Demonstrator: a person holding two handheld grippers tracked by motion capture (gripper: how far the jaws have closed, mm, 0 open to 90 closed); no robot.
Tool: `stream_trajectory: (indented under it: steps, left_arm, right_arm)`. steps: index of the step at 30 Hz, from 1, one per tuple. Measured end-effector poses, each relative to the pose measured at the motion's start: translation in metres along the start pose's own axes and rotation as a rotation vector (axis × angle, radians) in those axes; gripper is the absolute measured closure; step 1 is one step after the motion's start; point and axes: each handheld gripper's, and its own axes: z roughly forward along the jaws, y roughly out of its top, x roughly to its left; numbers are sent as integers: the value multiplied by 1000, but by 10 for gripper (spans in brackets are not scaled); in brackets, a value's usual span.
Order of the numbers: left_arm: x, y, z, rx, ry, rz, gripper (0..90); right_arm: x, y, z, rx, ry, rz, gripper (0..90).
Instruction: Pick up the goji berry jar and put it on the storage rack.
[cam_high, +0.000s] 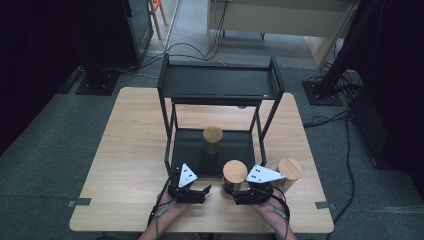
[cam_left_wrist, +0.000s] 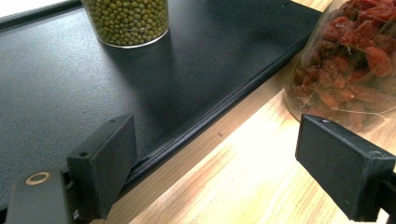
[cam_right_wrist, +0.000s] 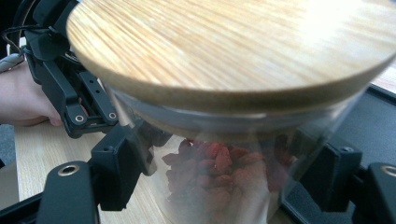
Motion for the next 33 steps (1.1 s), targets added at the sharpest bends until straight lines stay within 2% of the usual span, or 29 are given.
stream_trajectory:
  steps: [19,33]
  left_arm:
    - [-1,0,1,8,-1,9,129]
    - [-1,0,1,11,2,17,130]
  right_arm:
    - [2,8,-1,15,-8,-27,246]
    - [1,14,-1,23,-8,-22,247]
